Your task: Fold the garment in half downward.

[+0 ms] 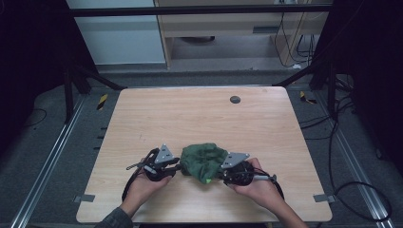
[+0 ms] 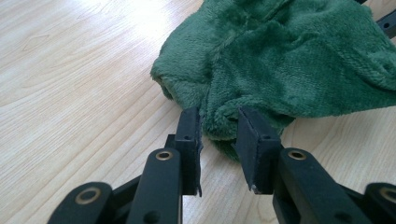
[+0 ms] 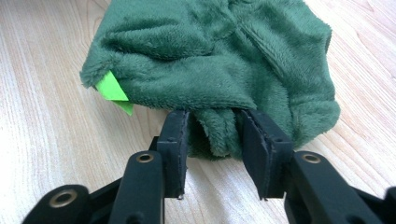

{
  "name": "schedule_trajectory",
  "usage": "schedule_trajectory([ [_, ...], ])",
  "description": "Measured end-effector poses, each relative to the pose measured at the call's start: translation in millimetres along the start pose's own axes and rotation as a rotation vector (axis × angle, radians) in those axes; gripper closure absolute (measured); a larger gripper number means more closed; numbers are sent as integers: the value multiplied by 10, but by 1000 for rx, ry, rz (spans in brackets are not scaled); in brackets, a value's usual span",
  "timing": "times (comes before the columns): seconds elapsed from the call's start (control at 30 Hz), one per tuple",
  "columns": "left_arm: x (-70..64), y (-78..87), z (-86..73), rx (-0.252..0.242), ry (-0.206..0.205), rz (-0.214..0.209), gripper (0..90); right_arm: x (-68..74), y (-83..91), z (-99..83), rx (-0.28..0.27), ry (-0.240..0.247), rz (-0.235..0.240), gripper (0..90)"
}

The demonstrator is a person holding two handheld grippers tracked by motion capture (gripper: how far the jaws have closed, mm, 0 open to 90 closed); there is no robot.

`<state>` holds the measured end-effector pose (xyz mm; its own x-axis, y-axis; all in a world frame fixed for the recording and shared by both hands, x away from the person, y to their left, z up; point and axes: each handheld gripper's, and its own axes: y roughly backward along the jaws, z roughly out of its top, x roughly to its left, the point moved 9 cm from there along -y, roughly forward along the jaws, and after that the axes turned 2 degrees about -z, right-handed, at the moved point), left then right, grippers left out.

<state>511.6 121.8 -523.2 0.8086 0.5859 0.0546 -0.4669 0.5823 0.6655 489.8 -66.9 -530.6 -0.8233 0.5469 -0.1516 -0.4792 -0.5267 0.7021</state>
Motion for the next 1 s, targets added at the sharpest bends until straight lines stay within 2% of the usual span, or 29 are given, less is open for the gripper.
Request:
schedule_trajectory([
  [0.4, -24, 30, -2, -6, -2, -4, 696, 19, 90, -4, 1, 6, -4, 551],
  [0.73, -18, 63, -32, -3, 6, -5, 678, -7, 144, -32, 11, -7, -9, 506],
  [0.9, 17, 68, -46, 2, 12, 9, 630, -34, 155, -48, 17, -17, -18, 470],
  [1.0, 50, 75, -45, 2, 29, 27, 541, -58, 169, -62, 24, -21, -25, 433],
])
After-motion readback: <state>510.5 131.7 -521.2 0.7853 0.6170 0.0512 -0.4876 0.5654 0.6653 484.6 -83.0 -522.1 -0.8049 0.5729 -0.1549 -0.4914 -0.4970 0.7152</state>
